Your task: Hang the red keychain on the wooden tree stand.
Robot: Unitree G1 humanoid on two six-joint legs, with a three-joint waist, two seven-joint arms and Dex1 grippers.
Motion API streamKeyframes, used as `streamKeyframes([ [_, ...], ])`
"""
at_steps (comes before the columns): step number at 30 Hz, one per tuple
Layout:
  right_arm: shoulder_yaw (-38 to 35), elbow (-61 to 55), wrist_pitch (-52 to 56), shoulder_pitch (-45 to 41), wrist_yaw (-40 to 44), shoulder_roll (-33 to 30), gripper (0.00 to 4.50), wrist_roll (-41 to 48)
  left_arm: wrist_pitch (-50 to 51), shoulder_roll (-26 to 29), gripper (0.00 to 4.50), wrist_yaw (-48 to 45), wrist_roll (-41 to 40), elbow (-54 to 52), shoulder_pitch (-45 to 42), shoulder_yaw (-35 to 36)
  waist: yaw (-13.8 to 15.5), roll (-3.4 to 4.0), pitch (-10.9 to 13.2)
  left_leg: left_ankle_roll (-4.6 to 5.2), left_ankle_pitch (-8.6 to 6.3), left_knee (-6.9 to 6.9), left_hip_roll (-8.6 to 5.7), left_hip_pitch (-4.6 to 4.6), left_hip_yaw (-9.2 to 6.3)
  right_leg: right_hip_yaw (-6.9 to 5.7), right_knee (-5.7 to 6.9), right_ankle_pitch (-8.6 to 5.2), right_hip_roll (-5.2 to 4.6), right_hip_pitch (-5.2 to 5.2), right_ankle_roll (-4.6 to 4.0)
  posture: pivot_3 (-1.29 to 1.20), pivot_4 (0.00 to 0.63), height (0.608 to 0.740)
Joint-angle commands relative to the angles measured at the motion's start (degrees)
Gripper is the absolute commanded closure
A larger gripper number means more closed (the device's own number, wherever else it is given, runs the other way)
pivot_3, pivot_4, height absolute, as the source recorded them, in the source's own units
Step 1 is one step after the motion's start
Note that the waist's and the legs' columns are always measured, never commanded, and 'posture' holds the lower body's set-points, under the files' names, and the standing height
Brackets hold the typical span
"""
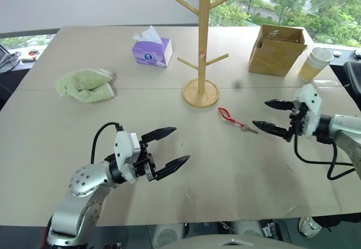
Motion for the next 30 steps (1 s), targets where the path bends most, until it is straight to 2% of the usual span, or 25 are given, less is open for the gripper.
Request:
streamKeyframes([
  [1, 1.39, -4.49, 5.89, -2.09, -6.03, 2.68, 0.0, -0.47, -4.14, -1.16, 0.14, 0.1, 1.73, -0.8, 1.38, -0.85, -0.04, 0.0, 0.0, 0.0, 0.0, 0.0, -0.01, 0.0, 0.0, 0.01, -0.01, 0.0, 0.0, 0.0, 0.0, 0.0, 0.15, 0.74],
  [9, 8.01, -2.14, 2.38, -1.9, -13.21, 10.08, 0.0, -9.65, -9.97, -2.33, 0.14, -0.14, 4.52, 2.04, 5.04, -1.89, -0.2, -0.01, -0.01, 0.01, -0.01, -0.02, 0.0, -0.01, 0.02, 0.01, 0.01, 0.0, 0.03, -0.04, 0.01, 0.0, 0.15, 0.74],
  [18, 10.14, 1.09, -1.85, -2.21, -12.37, 13.18, 0.0, -14.73, -12.2, -3.35, 0.14, 0.65, 6.02, 4.19, 7.05, -3.69, -0.18, 0.01, -0.01, 0.02, -0.01, -0.03, 0.0, -0.01, 0.05, 0.02, 0.0, 0.0, 0.03, -0.06, 0.01, 0.0, 0.15, 0.74],
  [30, 12.14, 3.67, -2.87, -1.58, -10.53, 15.54, 0.0, -16.7, -8.96, -2.84, 0.14, 2.11, 5.05, 2.78, 8.48, -5.67, -0.15, 0.01, -0.01, 0.02, -0.01, -0.04, 0.02, -0.01, 0.04, 0.01, 0.0, 0.0, 0.03, -0.07, 0.01, 0.0, 0.15, 0.74],
])
